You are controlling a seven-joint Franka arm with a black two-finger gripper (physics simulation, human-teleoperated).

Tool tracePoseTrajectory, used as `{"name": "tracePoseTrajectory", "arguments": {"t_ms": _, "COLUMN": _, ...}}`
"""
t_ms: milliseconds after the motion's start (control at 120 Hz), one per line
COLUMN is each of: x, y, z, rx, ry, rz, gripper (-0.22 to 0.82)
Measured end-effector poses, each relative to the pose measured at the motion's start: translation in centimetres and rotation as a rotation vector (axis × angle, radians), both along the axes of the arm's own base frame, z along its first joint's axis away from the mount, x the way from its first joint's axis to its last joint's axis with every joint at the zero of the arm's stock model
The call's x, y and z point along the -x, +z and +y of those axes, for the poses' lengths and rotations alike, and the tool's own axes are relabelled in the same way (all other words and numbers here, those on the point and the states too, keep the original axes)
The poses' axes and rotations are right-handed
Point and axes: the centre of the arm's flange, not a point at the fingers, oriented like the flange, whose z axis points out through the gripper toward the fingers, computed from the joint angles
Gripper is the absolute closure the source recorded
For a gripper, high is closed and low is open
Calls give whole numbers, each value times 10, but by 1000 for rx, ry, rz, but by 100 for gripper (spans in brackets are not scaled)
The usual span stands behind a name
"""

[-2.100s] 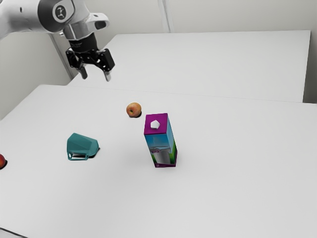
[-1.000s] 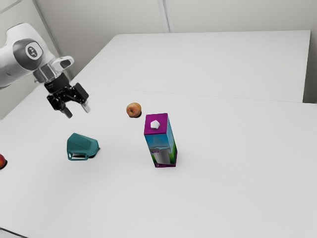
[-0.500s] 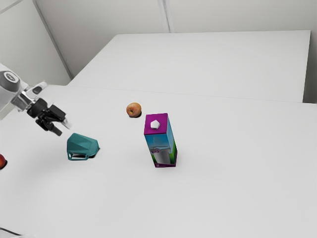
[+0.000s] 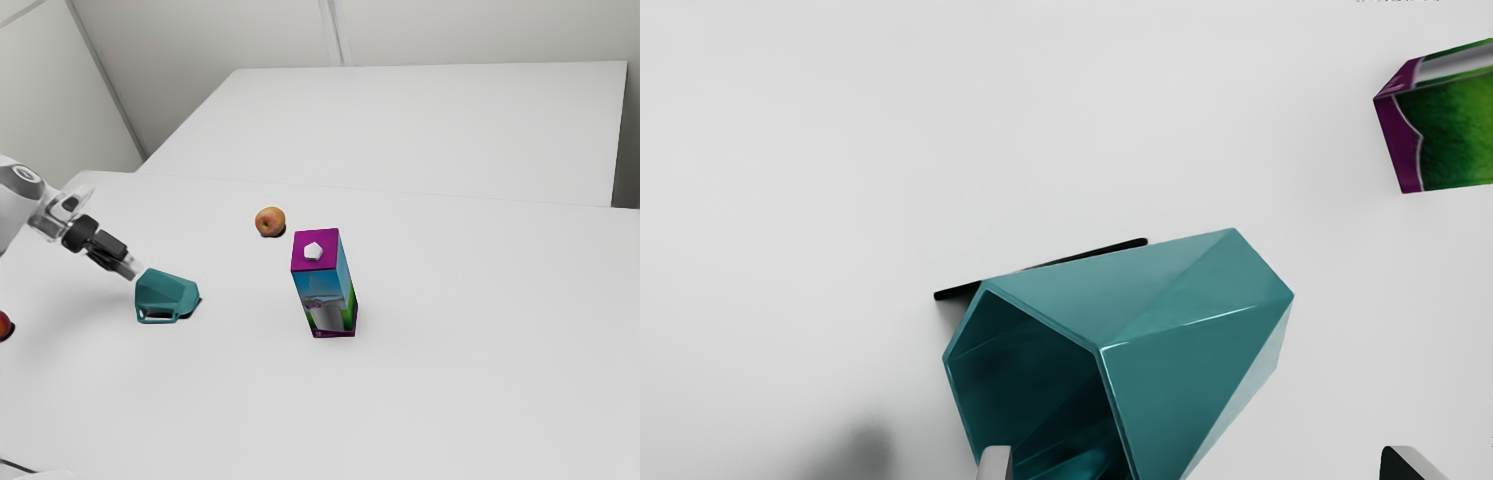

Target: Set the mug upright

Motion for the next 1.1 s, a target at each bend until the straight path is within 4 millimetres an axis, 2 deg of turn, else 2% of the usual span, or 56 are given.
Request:
{"name": "tracePoseTrajectory", "arguments": {"t_ms": 250, "x": -4, "y": -23, "z": -9, "rx": 79, "ry": -31, "rz": -58, "gripper": 0}}
{"name": "tracePoseTrajectory", "arguments": {"t_ms": 392, "x": -2, "y": -29, "z": -14, "rx": 126, "ry": -47, "rz": -58, "gripper": 0}}
{"name": "tracePoseTrajectory", "arguments": {"t_ms": 533, "x": 3, "y": -35, "z": -19, "rx": 161, "ry": -60, "rz": -42, "gripper": 5}}
{"name": "tracePoseTrajectory", "arguments": {"t_ms": 667, "x": 6, "y": -38, "z": -20, "rx": 179, "ry": -67, "rz": -35, "gripper": 17}}
{"name": "tracePoseTrajectory", "arguments": {"t_ms": 967, "x": 6, "y": -39, "z": -23, "rx": 193, "ry": -81, "rz": -35, "gripper": 58}}
{"name": "tracePoseTrajectory", "arguments": {"t_ms": 1100, "x": 5, "y": -37, "z": -24, "rx": 191, "ry": -88, "rz": -41, "gripper": 67}}
